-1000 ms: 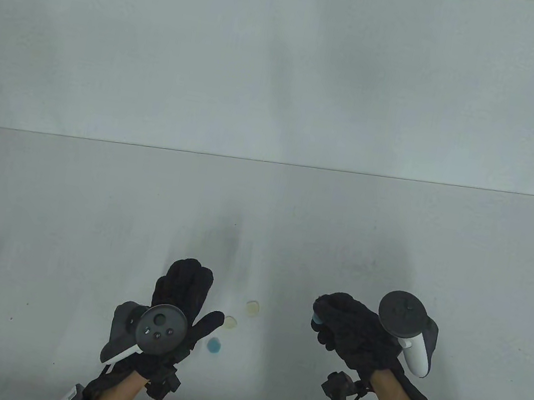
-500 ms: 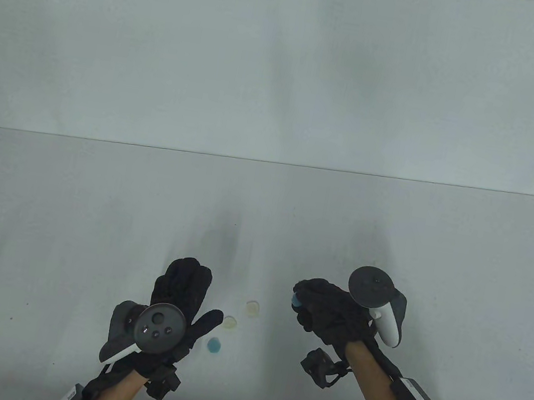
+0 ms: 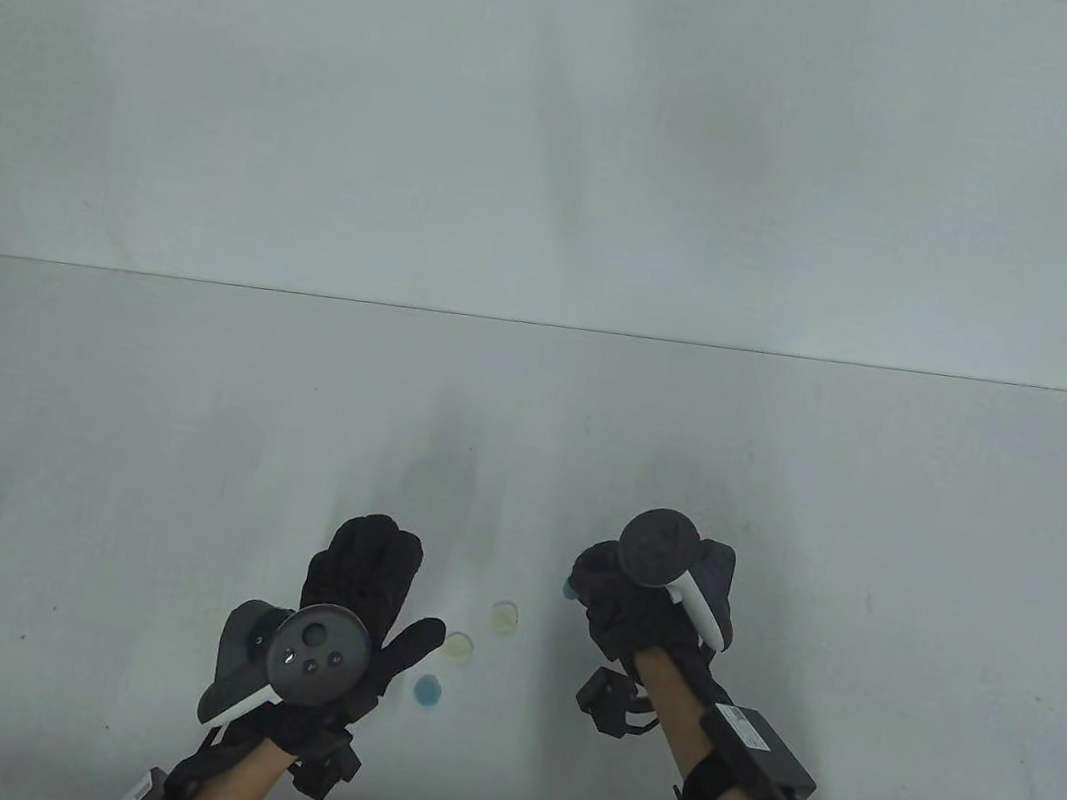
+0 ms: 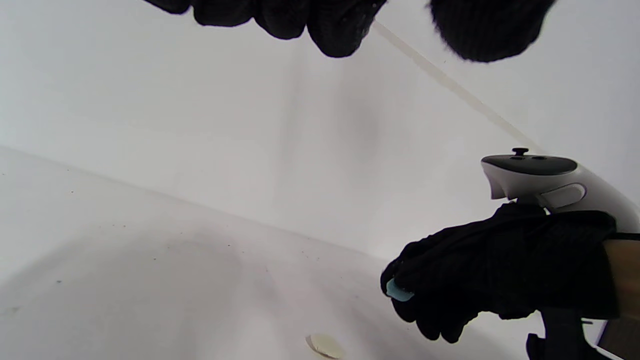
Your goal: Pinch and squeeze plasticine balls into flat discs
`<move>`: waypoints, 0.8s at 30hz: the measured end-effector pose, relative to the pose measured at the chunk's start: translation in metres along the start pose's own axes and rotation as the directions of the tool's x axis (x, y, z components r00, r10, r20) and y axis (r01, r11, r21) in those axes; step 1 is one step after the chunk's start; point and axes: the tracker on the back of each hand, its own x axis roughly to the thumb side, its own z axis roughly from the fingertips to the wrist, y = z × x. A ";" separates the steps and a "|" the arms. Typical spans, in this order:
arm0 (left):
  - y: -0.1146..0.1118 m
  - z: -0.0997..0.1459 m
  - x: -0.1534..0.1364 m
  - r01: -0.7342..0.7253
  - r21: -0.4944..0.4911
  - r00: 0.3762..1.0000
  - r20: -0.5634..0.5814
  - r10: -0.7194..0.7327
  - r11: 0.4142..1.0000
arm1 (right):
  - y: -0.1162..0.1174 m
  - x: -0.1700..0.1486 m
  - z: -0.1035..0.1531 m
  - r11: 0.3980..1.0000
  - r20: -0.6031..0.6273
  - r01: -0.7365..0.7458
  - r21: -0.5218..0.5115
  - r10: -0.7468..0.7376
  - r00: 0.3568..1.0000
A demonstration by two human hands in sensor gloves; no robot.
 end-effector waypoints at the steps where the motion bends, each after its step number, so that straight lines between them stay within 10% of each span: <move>1: 0.000 0.000 0.000 0.000 0.000 1.000 -0.001 0.000 1.000 | 0.003 -0.001 -0.003 1.000 -0.001 -0.009 0.013 0.009 1.000; 24: 0.000 -0.001 0.000 0.005 -0.013 1.000 -0.009 -0.005 1.000 | 0.032 0.016 -0.007 0.892 0.063 -0.450 -0.047 0.453 0.889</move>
